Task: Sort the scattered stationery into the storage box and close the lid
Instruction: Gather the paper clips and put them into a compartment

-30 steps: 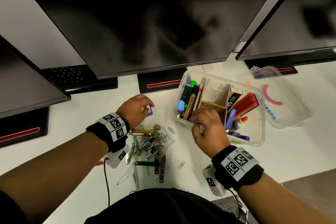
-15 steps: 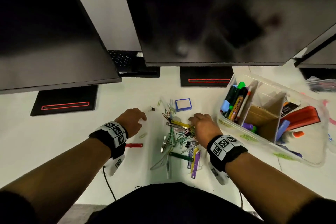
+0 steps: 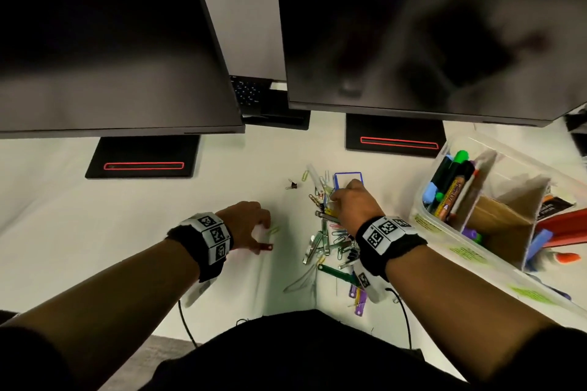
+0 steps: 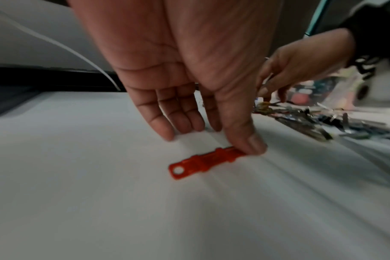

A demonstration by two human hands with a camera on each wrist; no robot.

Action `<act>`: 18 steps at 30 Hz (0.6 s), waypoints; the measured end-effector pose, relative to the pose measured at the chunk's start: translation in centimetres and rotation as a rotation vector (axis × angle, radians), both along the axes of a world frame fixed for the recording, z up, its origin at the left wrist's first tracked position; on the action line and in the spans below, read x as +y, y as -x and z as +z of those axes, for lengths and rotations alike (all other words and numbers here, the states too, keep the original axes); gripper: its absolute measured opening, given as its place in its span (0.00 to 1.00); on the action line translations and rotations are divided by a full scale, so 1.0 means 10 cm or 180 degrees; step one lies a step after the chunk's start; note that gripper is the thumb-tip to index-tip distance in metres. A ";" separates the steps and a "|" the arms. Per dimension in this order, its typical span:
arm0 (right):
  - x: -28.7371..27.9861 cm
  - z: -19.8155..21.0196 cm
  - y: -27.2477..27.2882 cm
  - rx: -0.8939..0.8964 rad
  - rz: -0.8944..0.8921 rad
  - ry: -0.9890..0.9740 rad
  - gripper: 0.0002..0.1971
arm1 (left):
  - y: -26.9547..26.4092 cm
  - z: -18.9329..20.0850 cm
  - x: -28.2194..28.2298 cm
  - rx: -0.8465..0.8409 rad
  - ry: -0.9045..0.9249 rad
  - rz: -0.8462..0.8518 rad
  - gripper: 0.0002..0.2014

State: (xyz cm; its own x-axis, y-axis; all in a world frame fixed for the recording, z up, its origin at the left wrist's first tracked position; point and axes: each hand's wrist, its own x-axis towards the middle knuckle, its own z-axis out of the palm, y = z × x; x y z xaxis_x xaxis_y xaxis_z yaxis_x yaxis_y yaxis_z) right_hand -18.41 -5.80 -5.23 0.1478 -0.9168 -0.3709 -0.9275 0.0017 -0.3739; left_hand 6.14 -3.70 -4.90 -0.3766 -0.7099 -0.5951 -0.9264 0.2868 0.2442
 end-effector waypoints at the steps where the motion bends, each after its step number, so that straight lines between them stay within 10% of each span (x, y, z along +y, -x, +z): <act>1: -0.01 -0.03 -0.02 0.0009 0.0004 -0.0045 0.13 | -0.02 0.00 0.01 -0.0040 0.0015 -0.0044 0.24; 18: 0.22 0.21 0.20 -0.0111 -0.0181 -0.0024 0.10 | 0.40 -0.03 -0.08 0.0201 -0.0019 0.0139 0.12</act>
State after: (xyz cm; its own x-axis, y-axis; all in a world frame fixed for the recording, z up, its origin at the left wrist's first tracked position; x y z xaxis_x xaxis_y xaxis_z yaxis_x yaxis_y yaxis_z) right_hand -20.44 -3.64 -3.13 0.1084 -0.9213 -0.3734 -0.9122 0.0572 -0.4058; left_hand 2.18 -4.52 -5.19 -0.3823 -0.7230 -0.5754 -0.9206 0.2447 0.3042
